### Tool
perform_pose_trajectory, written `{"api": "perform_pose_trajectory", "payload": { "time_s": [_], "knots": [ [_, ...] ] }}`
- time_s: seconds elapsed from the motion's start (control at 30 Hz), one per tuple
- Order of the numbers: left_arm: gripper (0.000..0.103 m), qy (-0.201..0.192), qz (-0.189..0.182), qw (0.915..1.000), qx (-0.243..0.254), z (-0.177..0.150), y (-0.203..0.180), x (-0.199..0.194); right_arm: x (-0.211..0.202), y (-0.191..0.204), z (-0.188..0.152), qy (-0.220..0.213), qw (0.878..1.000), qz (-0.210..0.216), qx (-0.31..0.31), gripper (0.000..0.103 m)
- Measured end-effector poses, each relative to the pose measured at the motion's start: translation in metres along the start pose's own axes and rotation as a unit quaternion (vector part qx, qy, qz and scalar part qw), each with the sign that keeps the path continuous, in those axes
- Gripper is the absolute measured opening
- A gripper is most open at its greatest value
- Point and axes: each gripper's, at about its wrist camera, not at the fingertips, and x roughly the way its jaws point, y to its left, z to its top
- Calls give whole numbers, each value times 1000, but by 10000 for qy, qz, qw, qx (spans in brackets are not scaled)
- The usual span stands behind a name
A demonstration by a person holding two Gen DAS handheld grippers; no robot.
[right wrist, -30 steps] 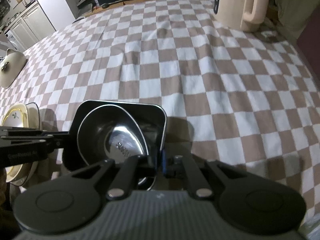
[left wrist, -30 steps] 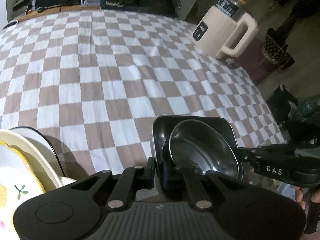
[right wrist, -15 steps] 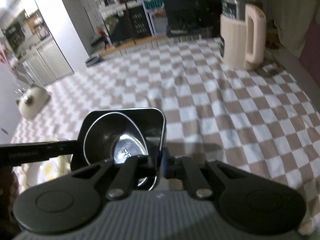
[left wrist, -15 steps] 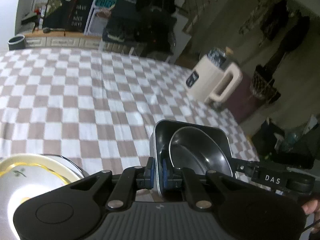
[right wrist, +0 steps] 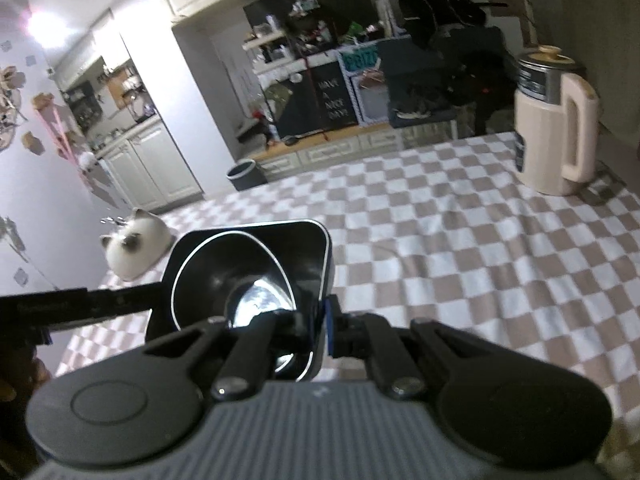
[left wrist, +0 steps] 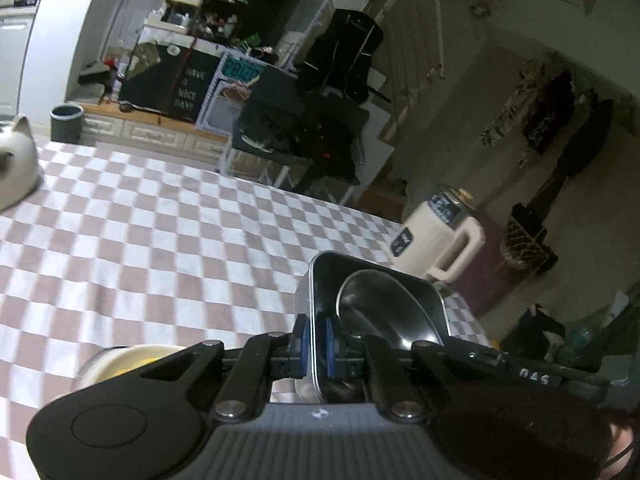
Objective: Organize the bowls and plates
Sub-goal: 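Carry the tray with both grippers over the cream bowl on the plate stack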
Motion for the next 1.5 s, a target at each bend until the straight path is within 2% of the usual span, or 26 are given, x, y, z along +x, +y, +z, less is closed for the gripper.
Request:
{"api": "perform_pose_trajectory", "payload": {
  "time_s": [0.27, 0.53, 0.63, 0.9, 1.03, 1.33, 1.5],
  "knots": [
    [9, -94, 441, 9987, -221, -11, 46, -28, 34, 40, -25, 465, 9984, 169, -258, 10],
    [9, -188, 630, 9964, -526, -20, 78, -47, 66, 56, -33, 807, 9965, 170, -154, 11],
    [10, -165, 640, 9959, -614, -22, 83, -49, 66, 60, -31, 817, 9964, 180, -138, 11],
    [13, 160, 651, 9947, -784, -30, 92, -37, 77, 67, -37, 1013, 9942, -17, -354, 11],
    [14, 333, 792, 9933, -770, -35, 96, -30, 84, 67, -39, 1151, 9926, -35, -386, 11],
    [14, 439, 888, 9916, -831, -40, 109, -33, 97, 80, -42, 1348, 9890, -33, -601, 11],
    [14, 582, 824, 9914, -830, -44, 113, -30, 99, 80, -43, 1391, 9881, -80, -652, 12]
  ]
}}
